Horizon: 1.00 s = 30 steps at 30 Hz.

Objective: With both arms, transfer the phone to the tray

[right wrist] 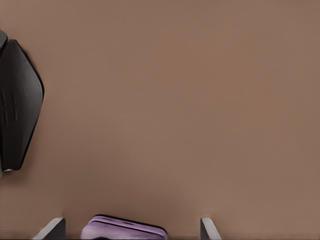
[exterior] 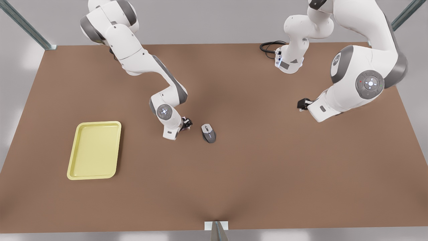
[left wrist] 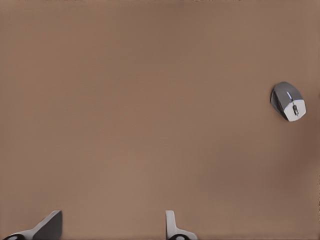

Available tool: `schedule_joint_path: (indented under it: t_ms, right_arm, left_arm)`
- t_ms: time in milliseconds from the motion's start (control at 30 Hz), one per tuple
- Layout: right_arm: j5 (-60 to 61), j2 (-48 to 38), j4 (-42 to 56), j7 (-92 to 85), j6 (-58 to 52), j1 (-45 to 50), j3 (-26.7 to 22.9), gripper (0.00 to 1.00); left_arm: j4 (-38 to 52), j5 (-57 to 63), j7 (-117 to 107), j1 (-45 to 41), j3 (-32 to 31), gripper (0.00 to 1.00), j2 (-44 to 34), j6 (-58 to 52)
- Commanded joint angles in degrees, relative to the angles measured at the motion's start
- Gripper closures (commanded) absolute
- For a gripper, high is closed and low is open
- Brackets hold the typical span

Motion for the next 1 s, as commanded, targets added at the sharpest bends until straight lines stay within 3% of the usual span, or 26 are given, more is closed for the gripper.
schedule_joint_path:
  t_ms: [0, 167, 533, 967]
  right_arm:
    - [-0.35, -0.66, -0.91, -5.50, 1.18, 1.37, 0.01, 0.00]
    - [-0.08, -1.89, -3.11, -4.88, 1.00, 0.67, -0.35, 0.00]
    - [0.01, -3.39, -4.61, 16.91, 0.48, 2.87, 0.01, 0.00]
    - [-0.26, -1.81, -6.45, 19.11, 1.27, 3.13, -0.35, 0.00]
  left_arm:
    - [0.14, -0.20, 2.34, -0.15, -1.49, 0.00, -0.55, -0.04]
    - [0.05, 0.41, 2.69, -0.06, -0.44, 0.00, -1.17, -1.00]
    - [0.05, 0.50, 2.61, -0.06, -0.44, 0.00, -1.69, -3.73]
    - [-0.04, 0.50, 2.52, -0.15, -0.53, 0.00, -1.52, -4.34]
